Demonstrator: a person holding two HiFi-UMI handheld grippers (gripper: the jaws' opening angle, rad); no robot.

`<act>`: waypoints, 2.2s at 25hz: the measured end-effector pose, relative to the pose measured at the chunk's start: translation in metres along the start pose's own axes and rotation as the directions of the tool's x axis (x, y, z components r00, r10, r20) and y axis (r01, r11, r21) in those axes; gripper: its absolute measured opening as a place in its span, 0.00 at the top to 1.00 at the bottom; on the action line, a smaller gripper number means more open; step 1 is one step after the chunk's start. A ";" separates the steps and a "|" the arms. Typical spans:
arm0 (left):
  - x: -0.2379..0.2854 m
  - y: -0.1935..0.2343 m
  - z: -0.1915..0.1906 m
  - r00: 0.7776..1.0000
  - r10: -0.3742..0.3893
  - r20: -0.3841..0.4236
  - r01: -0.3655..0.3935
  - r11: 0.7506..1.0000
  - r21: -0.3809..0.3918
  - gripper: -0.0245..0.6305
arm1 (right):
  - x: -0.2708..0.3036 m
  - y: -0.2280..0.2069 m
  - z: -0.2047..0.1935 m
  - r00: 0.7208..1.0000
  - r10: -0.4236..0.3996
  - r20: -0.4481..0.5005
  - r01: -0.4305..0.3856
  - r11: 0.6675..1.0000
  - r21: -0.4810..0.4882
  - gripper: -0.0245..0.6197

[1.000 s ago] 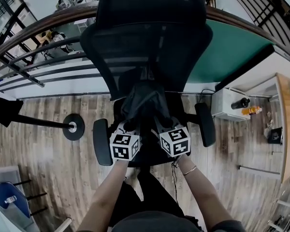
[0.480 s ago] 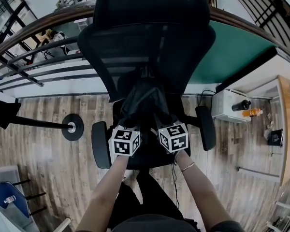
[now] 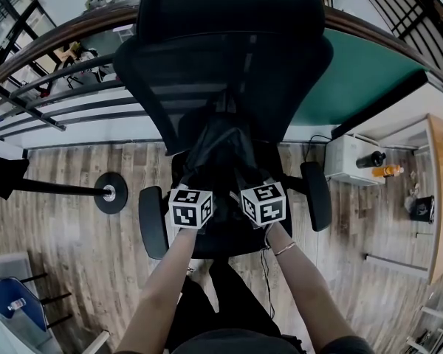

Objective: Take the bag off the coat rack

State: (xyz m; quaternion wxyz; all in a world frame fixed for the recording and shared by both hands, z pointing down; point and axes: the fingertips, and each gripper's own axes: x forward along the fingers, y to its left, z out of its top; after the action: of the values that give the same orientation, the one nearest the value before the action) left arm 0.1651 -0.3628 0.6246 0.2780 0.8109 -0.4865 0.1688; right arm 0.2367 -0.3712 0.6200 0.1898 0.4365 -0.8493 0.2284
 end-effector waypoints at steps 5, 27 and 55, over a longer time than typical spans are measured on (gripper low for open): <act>0.009 0.004 0.000 1.000 -0.006 -0.005 0.006 1.000 -0.013 0.92 | 0.008 -0.008 0.000 1.000 -0.007 -0.014 0.007 1.000 0.015 0.92; 0.013 0.010 -0.003 0.999 0.009 -0.034 -0.010 0.999 -0.045 0.70 | 0.012 -0.012 0.000 1.000 0.009 -0.005 -0.008 0.993 0.119 0.59; -0.104 -0.018 0.007 0.990 0.045 0.135 -0.042 0.999 -0.028 0.70 | -0.115 0.022 0.005 0.979 -0.119 0.164 0.092 0.983 0.161 0.58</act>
State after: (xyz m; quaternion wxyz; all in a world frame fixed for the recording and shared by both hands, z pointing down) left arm 0.1322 -0.2878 0.5569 0.2509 0.8060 -0.5240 0.1132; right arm 0.2810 -0.2873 0.5510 0.0933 0.5124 -0.8182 0.2434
